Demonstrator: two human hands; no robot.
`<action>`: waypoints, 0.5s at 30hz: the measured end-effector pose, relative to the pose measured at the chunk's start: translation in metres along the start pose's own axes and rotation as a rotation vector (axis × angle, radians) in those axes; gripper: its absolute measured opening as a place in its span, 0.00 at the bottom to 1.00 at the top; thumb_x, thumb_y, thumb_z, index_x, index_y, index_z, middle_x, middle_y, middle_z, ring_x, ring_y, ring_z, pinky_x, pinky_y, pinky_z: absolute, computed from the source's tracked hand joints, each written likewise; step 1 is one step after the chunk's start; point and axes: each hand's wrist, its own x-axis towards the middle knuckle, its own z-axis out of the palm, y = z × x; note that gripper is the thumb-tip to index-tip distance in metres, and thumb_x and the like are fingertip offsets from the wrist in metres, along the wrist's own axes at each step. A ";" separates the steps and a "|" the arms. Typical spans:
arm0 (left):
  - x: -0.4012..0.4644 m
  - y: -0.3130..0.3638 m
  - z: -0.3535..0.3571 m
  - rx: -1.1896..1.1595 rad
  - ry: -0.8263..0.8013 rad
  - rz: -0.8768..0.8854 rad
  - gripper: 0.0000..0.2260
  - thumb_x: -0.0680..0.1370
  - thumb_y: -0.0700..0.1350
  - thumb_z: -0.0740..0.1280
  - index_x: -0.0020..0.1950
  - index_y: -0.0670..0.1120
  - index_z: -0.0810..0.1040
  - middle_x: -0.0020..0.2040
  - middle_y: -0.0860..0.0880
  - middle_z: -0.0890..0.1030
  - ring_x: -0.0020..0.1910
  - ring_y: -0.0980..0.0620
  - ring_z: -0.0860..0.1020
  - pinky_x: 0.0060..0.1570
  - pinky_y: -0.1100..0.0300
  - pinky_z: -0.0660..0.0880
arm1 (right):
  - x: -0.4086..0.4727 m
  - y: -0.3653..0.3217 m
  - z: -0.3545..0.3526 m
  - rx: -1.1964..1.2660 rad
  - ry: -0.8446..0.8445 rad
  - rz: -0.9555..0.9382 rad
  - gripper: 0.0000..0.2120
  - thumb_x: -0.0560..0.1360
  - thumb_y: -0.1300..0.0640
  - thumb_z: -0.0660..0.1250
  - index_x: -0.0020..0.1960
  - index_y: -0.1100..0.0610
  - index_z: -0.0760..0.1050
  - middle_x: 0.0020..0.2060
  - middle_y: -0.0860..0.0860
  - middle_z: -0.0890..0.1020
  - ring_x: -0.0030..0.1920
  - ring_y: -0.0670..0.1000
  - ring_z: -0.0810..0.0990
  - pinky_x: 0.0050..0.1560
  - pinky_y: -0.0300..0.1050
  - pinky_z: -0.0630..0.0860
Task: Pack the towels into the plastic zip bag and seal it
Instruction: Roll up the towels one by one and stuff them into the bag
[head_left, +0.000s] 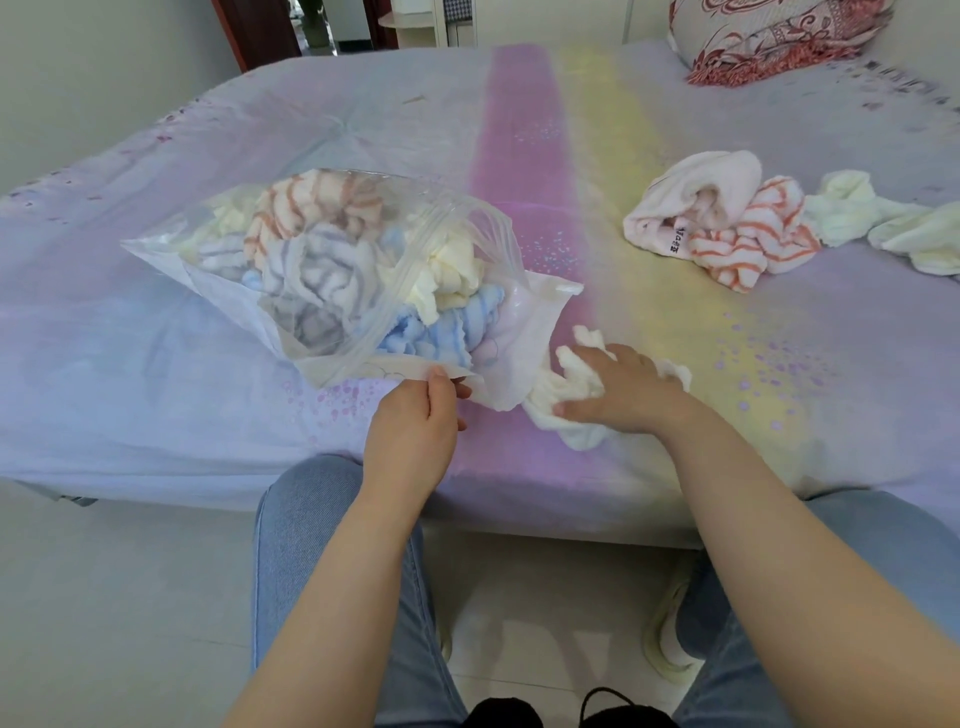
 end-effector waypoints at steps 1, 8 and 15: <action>-0.001 0.000 0.000 -0.010 0.006 0.007 0.20 0.83 0.50 0.50 0.39 0.57 0.78 0.36 0.53 0.83 0.42 0.49 0.82 0.50 0.45 0.78 | -0.001 0.000 0.004 -0.043 0.015 0.018 0.33 0.69 0.36 0.63 0.70 0.32 0.53 0.73 0.53 0.59 0.72 0.59 0.60 0.67 0.62 0.62; -0.006 -0.001 -0.014 0.020 0.028 0.026 0.20 0.84 0.48 0.51 0.42 0.53 0.81 0.36 0.53 0.83 0.41 0.48 0.81 0.51 0.47 0.77 | -0.034 -0.019 -0.014 0.182 0.062 -0.058 0.22 0.68 0.52 0.68 0.59 0.46 0.64 0.50 0.49 0.77 0.49 0.56 0.78 0.38 0.45 0.71; -0.012 -0.009 -0.017 0.037 0.035 0.051 0.21 0.83 0.46 0.52 0.36 0.50 0.79 0.39 0.50 0.84 0.41 0.49 0.81 0.51 0.47 0.76 | -0.063 -0.110 -0.053 0.570 0.166 -0.381 0.14 0.70 0.54 0.71 0.54 0.50 0.73 0.46 0.48 0.79 0.45 0.47 0.79 0.41 0.37 0.74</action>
